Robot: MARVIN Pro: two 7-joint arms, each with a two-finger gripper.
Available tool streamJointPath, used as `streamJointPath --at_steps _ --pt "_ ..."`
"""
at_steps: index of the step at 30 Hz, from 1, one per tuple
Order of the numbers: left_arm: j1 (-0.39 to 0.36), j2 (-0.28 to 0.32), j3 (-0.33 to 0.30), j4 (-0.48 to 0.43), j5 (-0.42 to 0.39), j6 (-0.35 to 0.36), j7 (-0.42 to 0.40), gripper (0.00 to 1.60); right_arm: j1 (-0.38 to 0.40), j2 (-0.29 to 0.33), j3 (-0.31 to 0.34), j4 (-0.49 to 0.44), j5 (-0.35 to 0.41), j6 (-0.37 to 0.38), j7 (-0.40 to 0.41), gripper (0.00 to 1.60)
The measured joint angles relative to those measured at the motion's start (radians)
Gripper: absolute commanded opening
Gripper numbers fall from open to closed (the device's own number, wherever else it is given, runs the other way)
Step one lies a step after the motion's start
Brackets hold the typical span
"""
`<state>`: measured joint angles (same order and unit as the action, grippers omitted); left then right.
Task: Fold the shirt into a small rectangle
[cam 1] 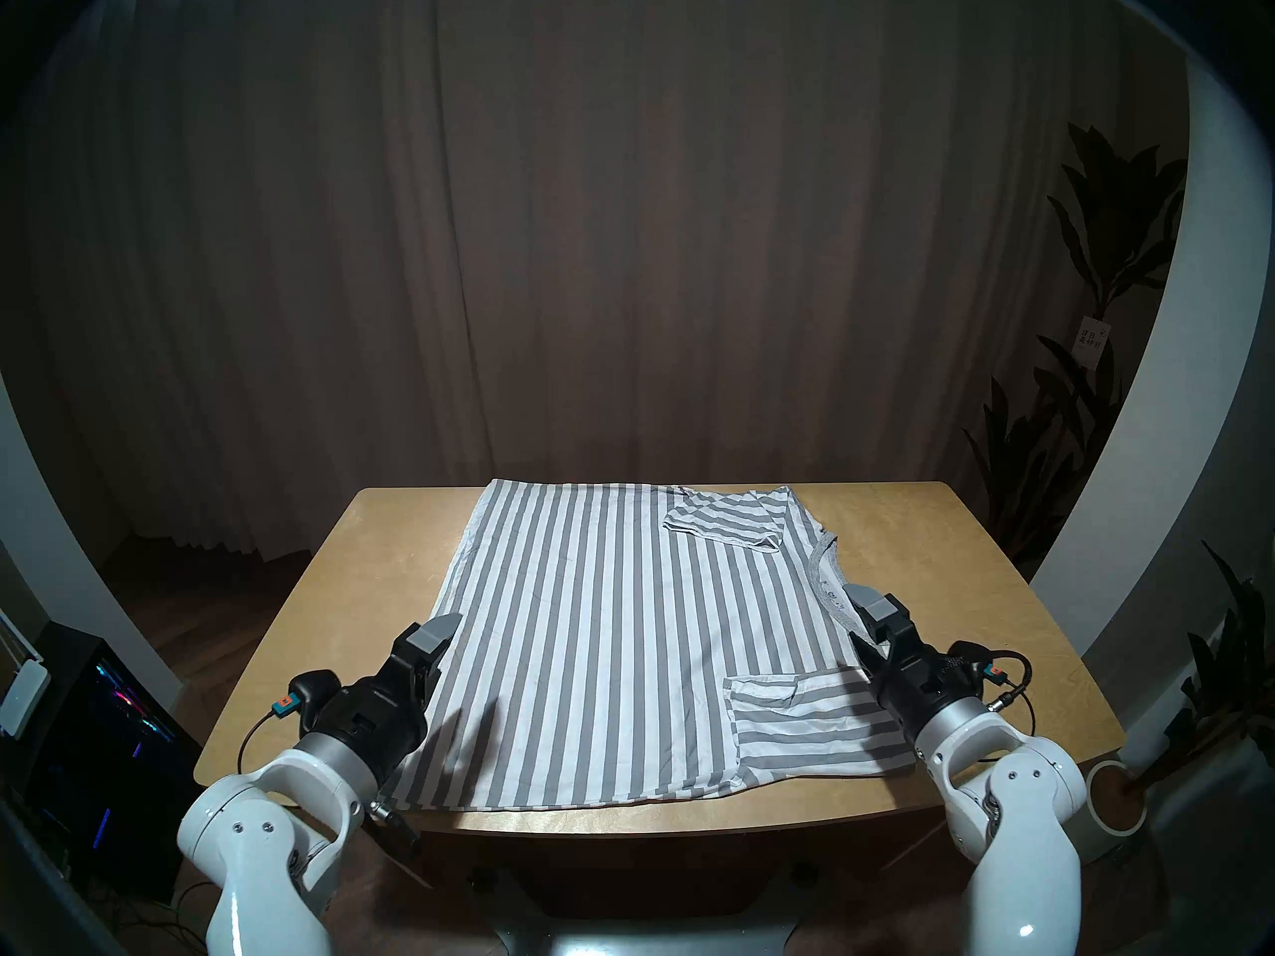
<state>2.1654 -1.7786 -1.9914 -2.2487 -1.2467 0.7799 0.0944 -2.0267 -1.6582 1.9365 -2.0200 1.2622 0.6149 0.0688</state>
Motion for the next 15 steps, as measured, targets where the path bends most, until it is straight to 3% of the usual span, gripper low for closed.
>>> streamJointPath --at_steps 15 --pt "0.034 -0.055 -0.085 -0.104 -0.210 0.119 0.250 1.60 -0.074 0.007 0.163 -0.002 0.232 0.180 -0.006 1.60"
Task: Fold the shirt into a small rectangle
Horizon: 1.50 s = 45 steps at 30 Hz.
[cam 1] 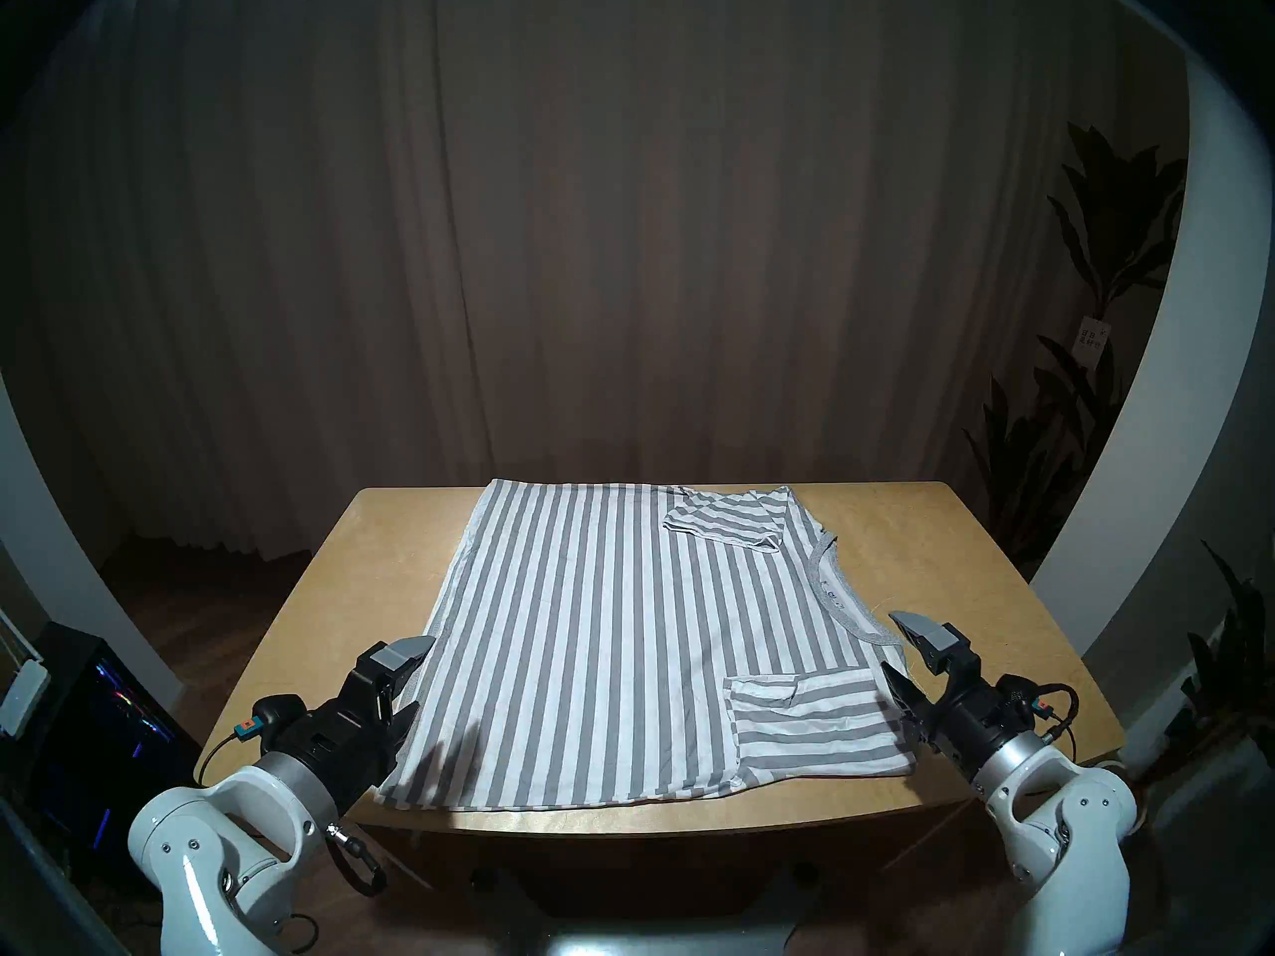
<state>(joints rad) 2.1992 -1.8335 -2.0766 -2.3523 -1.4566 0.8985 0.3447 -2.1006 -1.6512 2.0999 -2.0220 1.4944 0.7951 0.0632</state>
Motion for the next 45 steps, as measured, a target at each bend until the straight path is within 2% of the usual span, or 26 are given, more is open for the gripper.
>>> streamJointPath --at_steps 4,10,20,23,26,32,40,45 --pt "0.003 -0.009 -0.019 -0.009 -0.060 0.037 0.089 1.60 -0.019 0.016 0.054 0.015 0.058 0.055 -0.009 1.60" --pt "0.005 -0.018 -0.032 -0.009 -0.150 0.058 0.224 1.60 -0.035 0.046 0.080 0.037 0.122 0.135 -0.017 1.60" --pt "0.013 -0.024 -0.043 -0.007 -0.323 0.062 0.435 1.60 -0.056 0.095 0.106 0.075 0.205 0.162 -0.003 1.60" --pt "0.023 -0.009 -0.041 -0.002 -0.371 0.062 0.464 1.60 -0.056 0.104 0.108 0.101 0.226 0.165 0.000 1.60" --pt "0.038 0.012 -0.037 0.013 -0.387 0.062 0.449 1.60 -0.048 0.113 0.104 0.130 0.236 0.165 0.003 1.60" --pt "0.066 0.029 -0.043 0.055 -0.385 0.062 0.356 1.60 -0.020 0.125 0.070 0.157 0.241 0.165 0.001 1.60" --pt "0.096 0.028 -0.069 0.090 -0.320 0.062 0.227 1.60 0.005 0.136 0.039 0.155 0.242 0.165 -0.037 1.60" --pt "0.120 0.016 -0.071 0.084 -0.286 0.062 0.166 1.60 -0.010 0.140 0.061 0.142 0.276 0.165 -0.068 1.60"
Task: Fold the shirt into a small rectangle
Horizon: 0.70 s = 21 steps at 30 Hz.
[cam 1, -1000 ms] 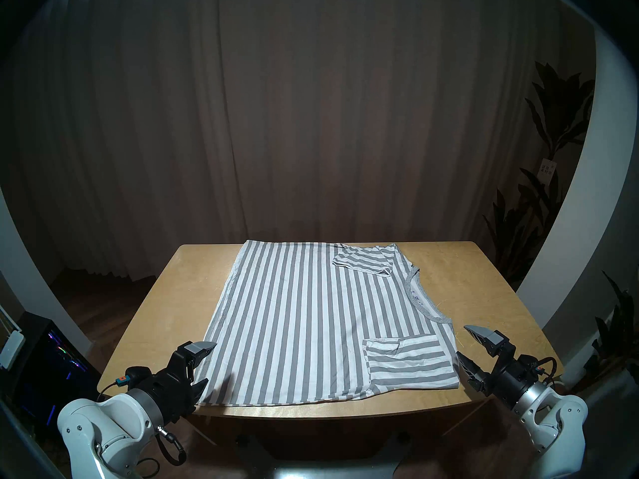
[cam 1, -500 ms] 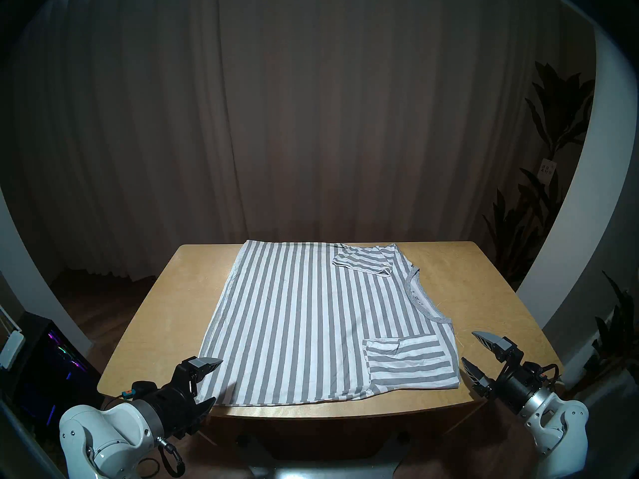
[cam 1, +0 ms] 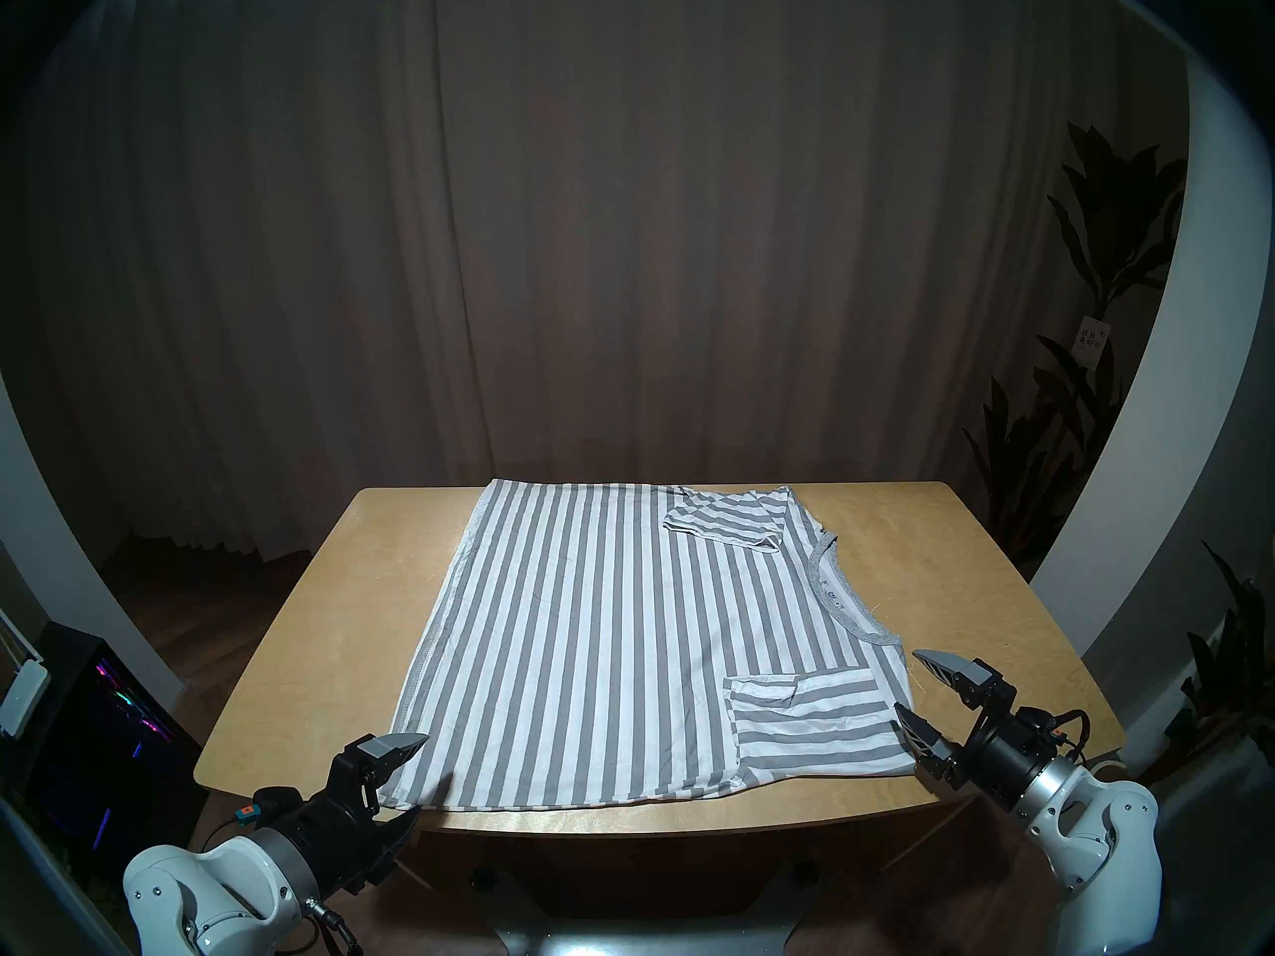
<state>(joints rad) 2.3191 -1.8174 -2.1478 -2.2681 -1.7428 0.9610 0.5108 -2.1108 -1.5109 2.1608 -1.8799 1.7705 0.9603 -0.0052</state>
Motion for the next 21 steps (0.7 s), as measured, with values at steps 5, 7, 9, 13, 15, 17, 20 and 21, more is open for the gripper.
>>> streamJointPath --at_steps 5,7,9,13,15,17,20,21 --pt "0.015 -0.008 0.010 -0.001 0.028 0.000 -0.027 1.60 -0.036 0.003 0.032 -0.022 0.063 0.000 -0.040 1.60" --pt "0.016 -0.008 0.021 0.003 0.046 0.000 -0.033 1.60 -0.052 0.003 0.041 -0.028 0.092 0.000 -0.060 1.60" --pt "0.012 -0.006 0.030 0.011 0.065 0.000 -0.042 1.60 -0.064 0.001 0.046 -0.035 0.115 0.000 -0.083 1.60" --pt "-0.010 -0.002 0.038 0.035 0.090 -0.006 -0.051 1.60 -0.090 -0.007 0.052 -0.047 0.149 0.000 -0.122 1.60" --pt "-0.019 0.001 0.040 0.043 0.102 -0.012 -0.055 1.60 -0.102 -0.012 0.055 -0.054 0.160 0.000 -0.133 1.60" --pt "-0.026 0.006 0.040 0.042 0.109 -0.014 -0.058 1.60 -0.112 -0.018 0.056 -0.062 0.167 0.000 -0.145 1.60" --pt "-0.033 0.012 0.036 0.040 0.111 -0.015 -0.057 1.60 -0.120 -0.024 0.056 -0.072 0.172 0.000 -0.162 1.60" --pt "-0.037 0.016 0.031 0.041 0.111 -0.015 -0.053 1.60 -0.123 -0.028 0.054 -0.078 0.172 -0.001 -0.173 1.60"
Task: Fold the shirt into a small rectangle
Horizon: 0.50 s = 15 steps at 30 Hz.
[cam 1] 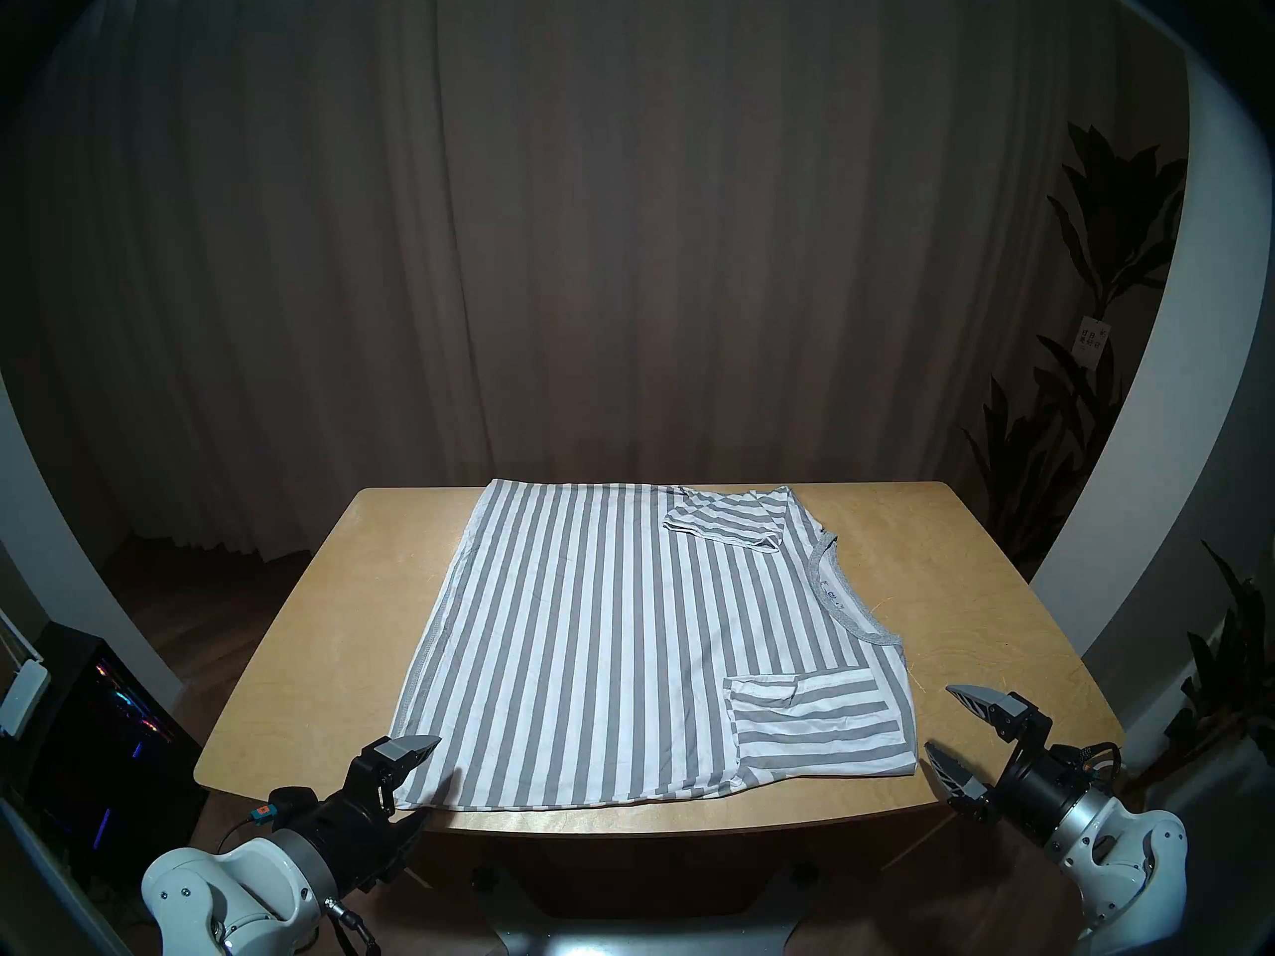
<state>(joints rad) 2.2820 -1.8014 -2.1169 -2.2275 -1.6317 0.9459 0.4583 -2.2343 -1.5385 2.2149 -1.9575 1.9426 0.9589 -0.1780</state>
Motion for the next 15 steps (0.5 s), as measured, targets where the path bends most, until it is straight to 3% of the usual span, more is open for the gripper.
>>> streamJointPath --at_steps 15 --pt "-0.044 0.068 -0.039 0.005 -0.067 0.015 0.154 1.60 -0.021 -0.059 -0.048 -0.052 -0.029 -0.095 -0.122 1.60"
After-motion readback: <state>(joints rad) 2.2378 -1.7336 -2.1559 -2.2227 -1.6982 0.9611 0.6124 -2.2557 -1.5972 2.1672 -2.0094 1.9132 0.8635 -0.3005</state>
